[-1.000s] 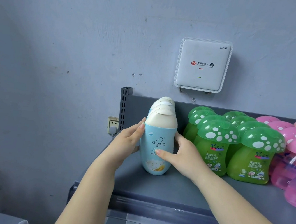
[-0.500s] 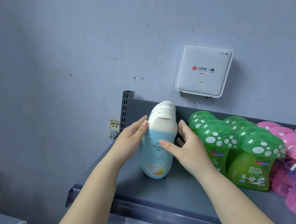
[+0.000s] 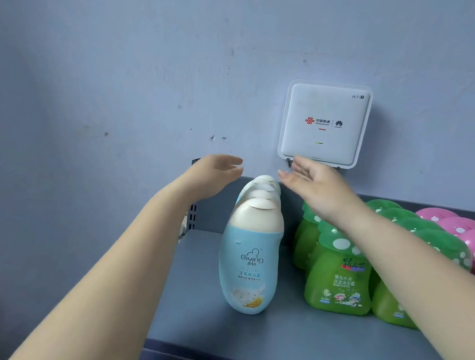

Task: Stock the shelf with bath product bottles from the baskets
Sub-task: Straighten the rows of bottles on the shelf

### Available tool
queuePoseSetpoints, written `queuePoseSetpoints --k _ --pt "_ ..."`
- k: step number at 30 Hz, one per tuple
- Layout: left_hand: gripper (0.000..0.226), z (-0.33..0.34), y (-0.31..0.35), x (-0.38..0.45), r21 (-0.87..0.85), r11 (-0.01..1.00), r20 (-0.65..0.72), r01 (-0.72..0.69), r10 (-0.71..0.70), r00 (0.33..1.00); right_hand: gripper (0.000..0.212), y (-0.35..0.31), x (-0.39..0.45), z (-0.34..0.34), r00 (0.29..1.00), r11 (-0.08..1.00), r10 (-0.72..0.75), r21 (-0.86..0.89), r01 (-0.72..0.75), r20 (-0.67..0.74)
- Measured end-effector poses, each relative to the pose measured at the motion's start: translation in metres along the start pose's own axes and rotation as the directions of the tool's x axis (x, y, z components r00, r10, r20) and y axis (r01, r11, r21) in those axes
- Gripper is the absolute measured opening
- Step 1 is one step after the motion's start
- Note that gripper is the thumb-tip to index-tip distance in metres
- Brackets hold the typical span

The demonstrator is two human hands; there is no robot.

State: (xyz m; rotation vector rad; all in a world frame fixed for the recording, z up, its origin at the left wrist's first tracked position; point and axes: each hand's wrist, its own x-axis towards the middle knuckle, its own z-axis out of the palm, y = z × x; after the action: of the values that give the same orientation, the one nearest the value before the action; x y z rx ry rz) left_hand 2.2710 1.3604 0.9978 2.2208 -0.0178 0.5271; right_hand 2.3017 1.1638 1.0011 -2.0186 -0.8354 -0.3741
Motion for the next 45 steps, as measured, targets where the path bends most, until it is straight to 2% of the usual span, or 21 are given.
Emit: queuePoseSetpoints --k 3,7,14,17,21,27,32,45 --pt "0.038 -0.002 -0.005 0.017 0.094 0.996 0.047 -0.004 0.000 0.999 0.057 -0.002 0.023 -0.008 0.999 0.986 0.008 -0.165 0.001 0.054" --pt "0.038 -0.007 -0.014 0.041 0.186 0.982 0.116 -0.031 0.009 0.993 0.044 0.002 0.052 -0.014 0.984 0.908 0.051 -0.417 0.024 0.168" --pt "0.025 0.007 -0.032 0.065 0.155 0.978 0.211 -0.140 0.106 0.972 0.031 0.017 0.086 -0.007 0.944 0.784 0.132 -0.614 0.088 0.304" --pt "0.021 0.016 -0.046 0.068 0.117 0.979 0.246 -0.168 0.136 0.960 0.030 0.024 0.093 -0.001 0.927 0.761 0.164 -0.641 0.098 0.336" --pt "0.025 0.021 -0.054 0.068 0.052 0.987 0.223 -0.155 0.140 0.965 0.026 0.034 0.096 0.006 0.899 0.756 0.206 -0.646 0.104 0.385" --pt "0.028 0.023 -0.058 0.066 0.019 0.993 0.230 -0.115 0.108 0.967 0.017 0.039 0.101 0.016 0.904 0.784 0.202 -0.615 0.081 0.376" --pt "0.029 0.030 -0.058 0.065 -0.026 0.994 0.195 -0.110 0.113 0.974 0.021 0.041 0.100 0.012 0.894 0.823 0.234 -0.568 0.027 0.382" --pt "0.032 0.034 -0.057 0.065 0.002 0.992 0.190 -0.126 0.123 0.974 0.024 0.039 0.097 0.011 0.895 0.824 0.259 -0.567 -0.008 0.364"
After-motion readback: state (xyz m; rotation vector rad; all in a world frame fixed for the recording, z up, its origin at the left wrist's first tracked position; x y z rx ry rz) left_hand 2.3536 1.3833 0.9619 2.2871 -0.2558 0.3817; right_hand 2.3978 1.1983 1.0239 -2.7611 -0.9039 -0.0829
